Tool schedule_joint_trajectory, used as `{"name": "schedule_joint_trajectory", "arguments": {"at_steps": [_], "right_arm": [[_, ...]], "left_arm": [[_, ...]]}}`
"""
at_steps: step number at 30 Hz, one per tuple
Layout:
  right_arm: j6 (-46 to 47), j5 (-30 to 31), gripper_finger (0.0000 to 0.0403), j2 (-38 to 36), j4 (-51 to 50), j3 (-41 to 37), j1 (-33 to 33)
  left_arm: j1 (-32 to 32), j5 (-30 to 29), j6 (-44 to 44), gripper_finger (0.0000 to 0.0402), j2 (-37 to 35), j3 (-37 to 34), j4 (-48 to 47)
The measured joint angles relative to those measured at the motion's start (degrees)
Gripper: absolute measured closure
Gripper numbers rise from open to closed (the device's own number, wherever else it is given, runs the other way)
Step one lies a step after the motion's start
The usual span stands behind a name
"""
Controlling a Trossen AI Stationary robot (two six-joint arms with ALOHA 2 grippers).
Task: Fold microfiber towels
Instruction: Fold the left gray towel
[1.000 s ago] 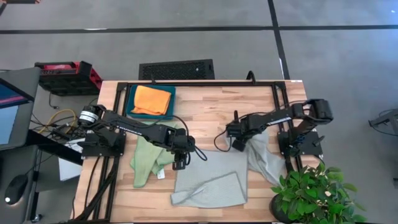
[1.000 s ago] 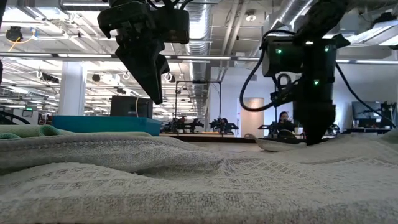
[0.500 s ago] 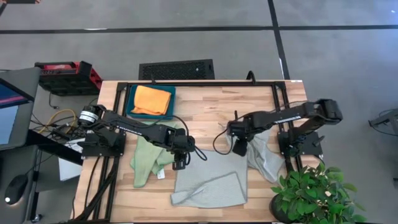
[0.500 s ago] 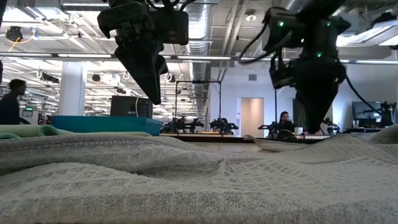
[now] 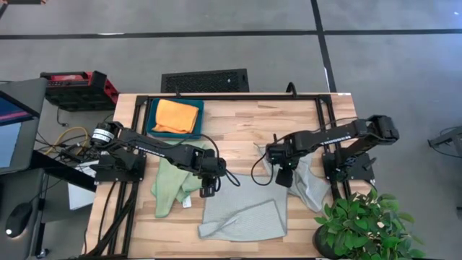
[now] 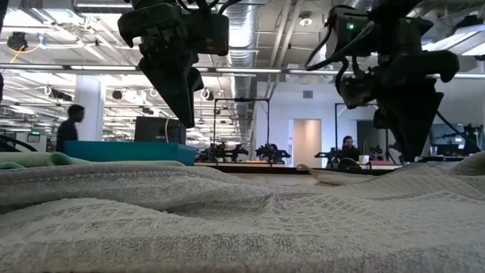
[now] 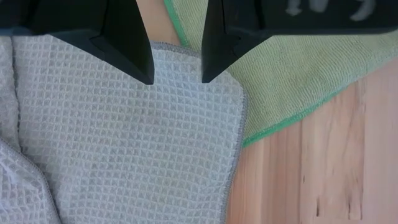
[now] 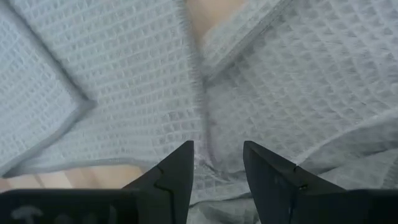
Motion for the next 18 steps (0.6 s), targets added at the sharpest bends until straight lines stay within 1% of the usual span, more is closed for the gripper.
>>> {"name": "schedule_joint_trajectory", "arguments": {"at_steps": [9,13,18], "right_arm": [[-1.0,-2.2,0.0239,0.0,0.2,-0.1,0.1],[-1.5,-2.6,0.0239,0.0,1.7,-2.5,0.1],[-1.9,-3.1,0.0239,0.0,2.1,-3.1,0.5]], "left_arm": [[0.0,0.0,0.0,0.0276,0.0,0.0,-0.2],[0.0,0.0,0.0,0.0276,0.0,0.0,-0.2],[0.0,0.0,0.2,0.0276,0.0,0.0,-0.2]]}}
